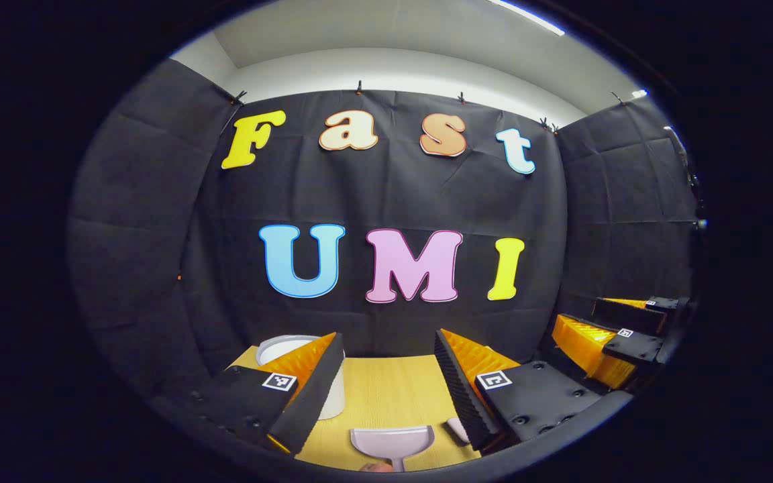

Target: Pick up the small broom and dustpan from the desktop, sweep the trash into the dustpan with the broom, and then empty the trash into the garbage bin.

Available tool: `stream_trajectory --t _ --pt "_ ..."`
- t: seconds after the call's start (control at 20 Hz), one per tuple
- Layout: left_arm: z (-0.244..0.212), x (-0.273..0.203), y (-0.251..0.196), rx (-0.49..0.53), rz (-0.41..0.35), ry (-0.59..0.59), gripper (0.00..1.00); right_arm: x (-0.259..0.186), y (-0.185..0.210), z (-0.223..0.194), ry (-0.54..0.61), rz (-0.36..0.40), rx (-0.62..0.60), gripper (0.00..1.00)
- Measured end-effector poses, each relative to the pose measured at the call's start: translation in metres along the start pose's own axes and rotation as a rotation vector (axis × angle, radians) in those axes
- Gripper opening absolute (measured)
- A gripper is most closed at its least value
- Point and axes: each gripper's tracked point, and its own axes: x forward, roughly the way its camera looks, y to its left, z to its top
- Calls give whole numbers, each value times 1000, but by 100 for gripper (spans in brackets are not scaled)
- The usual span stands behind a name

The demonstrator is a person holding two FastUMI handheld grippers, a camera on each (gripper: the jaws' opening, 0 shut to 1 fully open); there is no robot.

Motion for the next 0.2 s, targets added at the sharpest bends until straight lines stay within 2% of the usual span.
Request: stream_trajectory --t 0.2 --pt "-3 -1 -1 -11 19 12 80 -7 -3 4 -13 1 0 96"
